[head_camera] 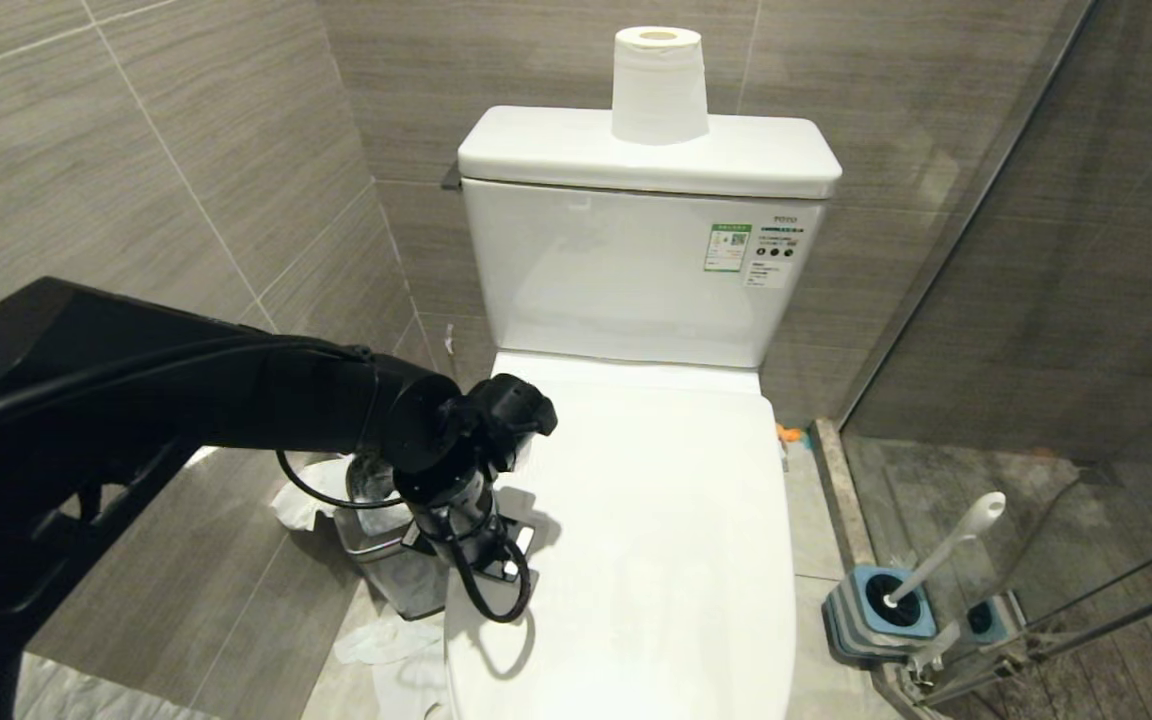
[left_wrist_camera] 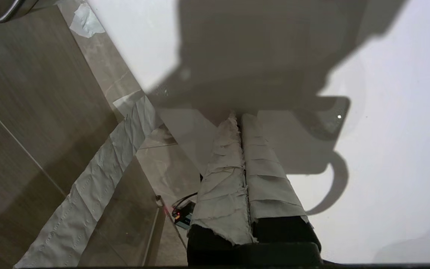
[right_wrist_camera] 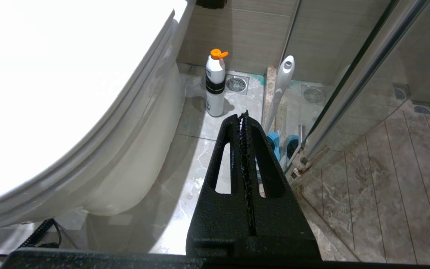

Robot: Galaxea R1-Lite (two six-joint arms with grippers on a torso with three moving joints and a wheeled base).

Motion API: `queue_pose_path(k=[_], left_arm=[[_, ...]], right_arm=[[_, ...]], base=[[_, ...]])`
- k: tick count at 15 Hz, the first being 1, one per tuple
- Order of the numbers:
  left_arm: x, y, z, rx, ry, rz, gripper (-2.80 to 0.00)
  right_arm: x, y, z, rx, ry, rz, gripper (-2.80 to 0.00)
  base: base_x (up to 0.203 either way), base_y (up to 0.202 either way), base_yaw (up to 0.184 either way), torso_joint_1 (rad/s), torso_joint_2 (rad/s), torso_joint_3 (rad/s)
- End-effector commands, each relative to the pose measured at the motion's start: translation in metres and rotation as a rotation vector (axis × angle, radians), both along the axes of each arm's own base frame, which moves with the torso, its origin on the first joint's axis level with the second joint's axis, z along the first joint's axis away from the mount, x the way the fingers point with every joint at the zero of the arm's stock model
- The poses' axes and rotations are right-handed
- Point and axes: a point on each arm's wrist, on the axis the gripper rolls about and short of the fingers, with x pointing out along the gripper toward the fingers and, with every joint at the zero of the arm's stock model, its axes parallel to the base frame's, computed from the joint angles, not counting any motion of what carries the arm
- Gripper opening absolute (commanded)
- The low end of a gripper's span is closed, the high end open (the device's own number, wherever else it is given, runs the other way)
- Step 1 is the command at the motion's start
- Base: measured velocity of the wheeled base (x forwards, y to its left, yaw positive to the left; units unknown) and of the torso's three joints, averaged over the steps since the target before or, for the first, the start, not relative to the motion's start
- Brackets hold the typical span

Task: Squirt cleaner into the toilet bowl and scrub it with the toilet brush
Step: Close the toilet lid

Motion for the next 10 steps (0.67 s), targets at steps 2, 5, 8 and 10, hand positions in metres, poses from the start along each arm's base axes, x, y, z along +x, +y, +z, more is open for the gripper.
queue_pose_path(k=[2, 5, 8, 10], left_arm=[[-0.001, -0.009, -0.012, 0.008, -0.006, 0.010, -2.80], [-0.001, -0.013, -0.025, 0.011, -0.037, 0.047, -2.80], [-0.002, -0.012, -0.015, -0.009, -0.065, 0.050, -2.80], [-0.008, -0.008, 0.009, -0.055, -0.112, 0.046, -2.80]], right_arm=[[0.000, 0.000, 0.000, 0.000, 0.002, 0.000, -2.80], [0.000, 0.000, 0.000, 0.000, 0.002, 0.000, -2.80], [0.000, 0.000, 0.000, 0.000, 0.002, 0.000, -2.80], [0.000, 0.000, 0.000, 0.000, 0.002, 0.000, -2.80]], base=[[0.000, 0.000, 0.000, 0.000, 0.00, 0.000], [0.000, 0.000, 0.000, 0.001, 0.00, 0.009], [0.000, 0.000, 0.000, 0.000, 0.00, 0.000], [0.000, 0.000, 0.000, 0.000, 0.00, 0.000]])
